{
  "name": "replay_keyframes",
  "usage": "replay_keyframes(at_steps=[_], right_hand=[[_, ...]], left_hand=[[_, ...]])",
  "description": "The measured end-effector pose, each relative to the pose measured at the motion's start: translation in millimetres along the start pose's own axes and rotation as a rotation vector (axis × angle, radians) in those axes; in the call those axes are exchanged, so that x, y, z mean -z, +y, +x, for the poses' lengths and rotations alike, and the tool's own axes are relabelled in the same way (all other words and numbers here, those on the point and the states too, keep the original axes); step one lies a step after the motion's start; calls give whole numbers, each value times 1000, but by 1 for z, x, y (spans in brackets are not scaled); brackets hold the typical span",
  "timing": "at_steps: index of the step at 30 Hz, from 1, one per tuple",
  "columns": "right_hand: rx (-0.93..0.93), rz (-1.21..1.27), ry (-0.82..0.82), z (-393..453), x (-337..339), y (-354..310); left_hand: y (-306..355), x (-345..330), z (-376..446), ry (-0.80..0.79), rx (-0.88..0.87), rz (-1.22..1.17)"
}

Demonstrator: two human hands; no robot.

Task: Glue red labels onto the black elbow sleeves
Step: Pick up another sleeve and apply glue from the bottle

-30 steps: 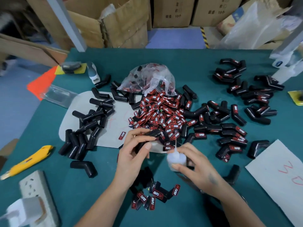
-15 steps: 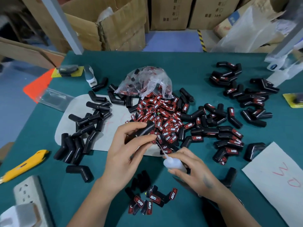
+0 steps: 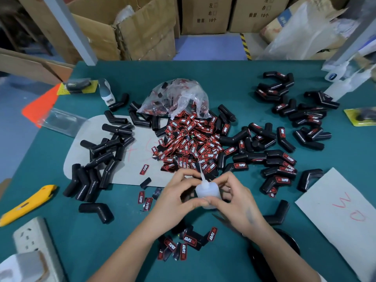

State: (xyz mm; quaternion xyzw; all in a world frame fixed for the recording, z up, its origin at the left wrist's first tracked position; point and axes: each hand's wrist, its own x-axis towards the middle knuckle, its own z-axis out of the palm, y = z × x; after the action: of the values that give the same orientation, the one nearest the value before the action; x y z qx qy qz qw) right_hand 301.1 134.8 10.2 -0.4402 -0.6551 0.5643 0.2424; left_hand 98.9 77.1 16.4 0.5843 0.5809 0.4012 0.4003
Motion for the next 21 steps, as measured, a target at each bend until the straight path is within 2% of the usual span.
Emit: replay_keyframes(at_steps=[3,6,8,11,14,16,21], right_hand=[[15,19,24,-3,-3,-9],[138,-61,46,-15,2,-13],[206,-337,83,-35,16,-8],[247,-967,193,-77,44,1],[184,-1273,113,-114,60,5],[129,-1342,41,-125,64,9],[65,-1276,-47,-125,67,6]], left_hand=[[-5,-2,4,7,40,-48],[-9,-2,4,-3,70,-39],[-9,-1,0,5,74,-23],[-8,7,0,26,84,-21],[-9,10,-1,18,78,14],[-11,9,-2,5,70,46],[-12,9,-2,-8,73,69]])
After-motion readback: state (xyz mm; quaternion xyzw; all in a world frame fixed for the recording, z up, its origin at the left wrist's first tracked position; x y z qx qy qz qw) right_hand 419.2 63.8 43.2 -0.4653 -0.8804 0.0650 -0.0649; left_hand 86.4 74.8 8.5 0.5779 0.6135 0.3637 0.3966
